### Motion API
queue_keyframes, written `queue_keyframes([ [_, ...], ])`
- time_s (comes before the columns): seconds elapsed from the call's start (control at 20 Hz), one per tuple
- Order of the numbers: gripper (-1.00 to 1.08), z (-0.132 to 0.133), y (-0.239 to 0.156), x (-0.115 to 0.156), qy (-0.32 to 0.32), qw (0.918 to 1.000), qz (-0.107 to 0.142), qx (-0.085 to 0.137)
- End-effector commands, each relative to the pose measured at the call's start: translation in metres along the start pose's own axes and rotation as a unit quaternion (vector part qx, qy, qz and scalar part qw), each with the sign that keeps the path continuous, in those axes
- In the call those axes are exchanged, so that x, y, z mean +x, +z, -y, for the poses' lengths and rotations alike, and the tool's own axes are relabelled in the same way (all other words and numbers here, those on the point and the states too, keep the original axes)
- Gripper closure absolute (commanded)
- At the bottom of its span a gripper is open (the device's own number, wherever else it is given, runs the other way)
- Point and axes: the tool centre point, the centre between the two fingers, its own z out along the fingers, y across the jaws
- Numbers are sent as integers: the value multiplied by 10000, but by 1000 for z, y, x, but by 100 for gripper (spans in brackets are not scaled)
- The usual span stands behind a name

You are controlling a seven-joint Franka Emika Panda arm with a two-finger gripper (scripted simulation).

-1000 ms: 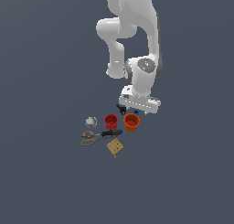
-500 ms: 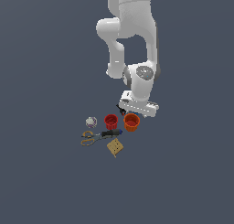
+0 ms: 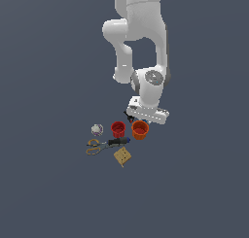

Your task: Pick up a designated object from a clutter of objects.

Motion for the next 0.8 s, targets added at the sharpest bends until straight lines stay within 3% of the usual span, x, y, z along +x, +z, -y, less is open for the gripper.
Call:
queue_keyframes([
  [0.0, 108, 0, 0, 0, 0, 10000, 3, -2],
  [0.75, 108, -6, -41, -3, 0, 10000, 1, 0],
])
